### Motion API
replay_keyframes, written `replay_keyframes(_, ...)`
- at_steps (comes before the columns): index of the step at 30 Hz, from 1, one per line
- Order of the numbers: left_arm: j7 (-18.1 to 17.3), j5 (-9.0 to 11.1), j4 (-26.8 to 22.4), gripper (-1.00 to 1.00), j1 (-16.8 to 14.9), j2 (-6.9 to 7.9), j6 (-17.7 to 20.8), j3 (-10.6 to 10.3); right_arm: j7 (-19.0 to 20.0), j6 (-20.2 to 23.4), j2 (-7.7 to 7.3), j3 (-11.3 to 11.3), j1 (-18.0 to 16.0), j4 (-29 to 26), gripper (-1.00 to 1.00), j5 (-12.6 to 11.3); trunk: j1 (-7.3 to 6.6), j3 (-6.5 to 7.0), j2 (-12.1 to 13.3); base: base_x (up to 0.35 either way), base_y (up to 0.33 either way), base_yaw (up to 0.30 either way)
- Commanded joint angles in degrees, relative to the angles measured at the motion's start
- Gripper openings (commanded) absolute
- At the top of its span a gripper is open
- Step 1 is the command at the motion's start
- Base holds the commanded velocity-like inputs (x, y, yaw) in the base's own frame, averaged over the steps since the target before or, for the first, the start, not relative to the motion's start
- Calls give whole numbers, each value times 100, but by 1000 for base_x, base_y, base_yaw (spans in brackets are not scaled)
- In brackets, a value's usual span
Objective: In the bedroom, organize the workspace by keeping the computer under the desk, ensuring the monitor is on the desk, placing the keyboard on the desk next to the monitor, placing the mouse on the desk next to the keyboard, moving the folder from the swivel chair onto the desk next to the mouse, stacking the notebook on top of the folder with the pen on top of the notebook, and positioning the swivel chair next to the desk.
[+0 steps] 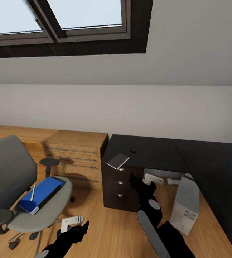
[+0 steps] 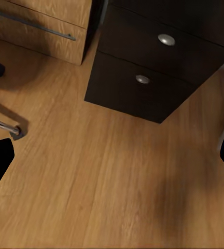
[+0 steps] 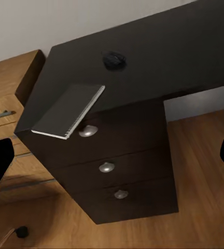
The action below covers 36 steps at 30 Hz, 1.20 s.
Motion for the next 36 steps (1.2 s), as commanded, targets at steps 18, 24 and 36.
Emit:
replay_keyframes(18, 48, 50, -19, 100, 6, 36, -7, -47, -31, -98, -1, -2, -10, 303, 100, 1026, 4, -5, -3, 341, 0, 0)
replay_keyframes(24, 40, 50, -73, 100, 7, 37, -521, -47, -15, -40, -7, -82, -48, 666, 100, 1044, 4, -5, -3, 341, 0, 0)
replay_keyframes(36, 29, 59, -464, 100, 7, 27, -921, -56, 1580, 879, -257, -1154, -976, 2145, 100, 1019, 4, -5, -3, 222, 0, 0)
